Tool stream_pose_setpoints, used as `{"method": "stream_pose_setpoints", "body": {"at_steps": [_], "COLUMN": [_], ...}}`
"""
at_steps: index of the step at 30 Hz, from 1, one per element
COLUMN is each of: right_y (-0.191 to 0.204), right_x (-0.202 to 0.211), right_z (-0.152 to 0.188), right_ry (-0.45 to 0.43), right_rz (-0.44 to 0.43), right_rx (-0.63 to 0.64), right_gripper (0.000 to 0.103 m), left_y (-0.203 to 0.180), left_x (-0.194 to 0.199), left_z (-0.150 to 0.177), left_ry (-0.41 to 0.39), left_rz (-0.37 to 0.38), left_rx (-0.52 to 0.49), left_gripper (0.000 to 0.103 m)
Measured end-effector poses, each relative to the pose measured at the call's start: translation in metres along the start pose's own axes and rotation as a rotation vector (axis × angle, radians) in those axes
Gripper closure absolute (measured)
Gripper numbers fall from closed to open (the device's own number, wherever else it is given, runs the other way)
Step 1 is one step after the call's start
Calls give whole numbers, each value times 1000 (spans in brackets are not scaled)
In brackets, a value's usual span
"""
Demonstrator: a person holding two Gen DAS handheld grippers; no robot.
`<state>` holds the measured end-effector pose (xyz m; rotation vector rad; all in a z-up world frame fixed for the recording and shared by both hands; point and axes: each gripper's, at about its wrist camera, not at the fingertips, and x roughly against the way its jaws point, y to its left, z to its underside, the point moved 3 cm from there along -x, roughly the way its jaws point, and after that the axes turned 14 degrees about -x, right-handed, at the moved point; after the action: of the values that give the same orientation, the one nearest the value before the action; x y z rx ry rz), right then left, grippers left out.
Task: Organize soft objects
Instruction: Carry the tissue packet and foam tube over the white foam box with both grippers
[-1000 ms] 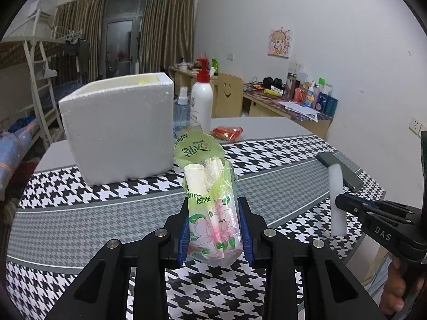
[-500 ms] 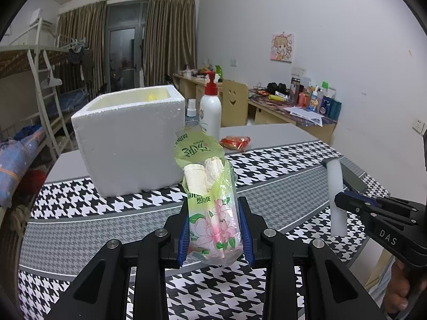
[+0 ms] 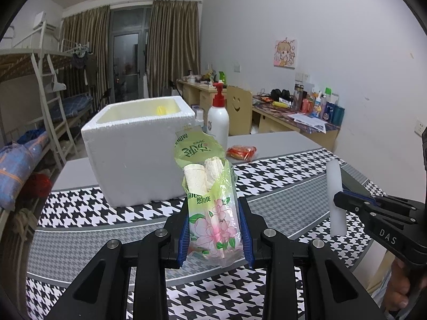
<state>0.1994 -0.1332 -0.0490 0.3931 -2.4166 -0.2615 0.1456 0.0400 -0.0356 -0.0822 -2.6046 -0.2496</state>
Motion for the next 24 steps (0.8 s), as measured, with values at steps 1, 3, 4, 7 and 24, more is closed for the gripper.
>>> {"method": "stream_pose_setpoints", "body": {"at_steps": [1, 3, 4, 7, 24], "right_y": [1, 2, 3, 5, 26], "right_x": [0, 0, -1, 0, 6], "right_z": [-1, -2, -2, -4, -19], "right_ry": [0, -1, 0, -2, -37], "right_rz": [-4, -7, -9, -18, -60], "right_rx": [0, 1, 3, 11, 58], "right_gripper": [94, 94, 94, 94, 94], "left_y": [1, 3, 4, 6, 13], "left_x": [0, 0, 0, 2, 9], "left_z": [0, -2, -3, -5, -25], "left_ry": [-1, 1, 1, -5, -48], "left_rz": [-3, -4, -3, -15, -43], "left_rx": [-3, 1, 1, -2, -16], "left_gripper": [69, 69, 69, 69, 69]}}
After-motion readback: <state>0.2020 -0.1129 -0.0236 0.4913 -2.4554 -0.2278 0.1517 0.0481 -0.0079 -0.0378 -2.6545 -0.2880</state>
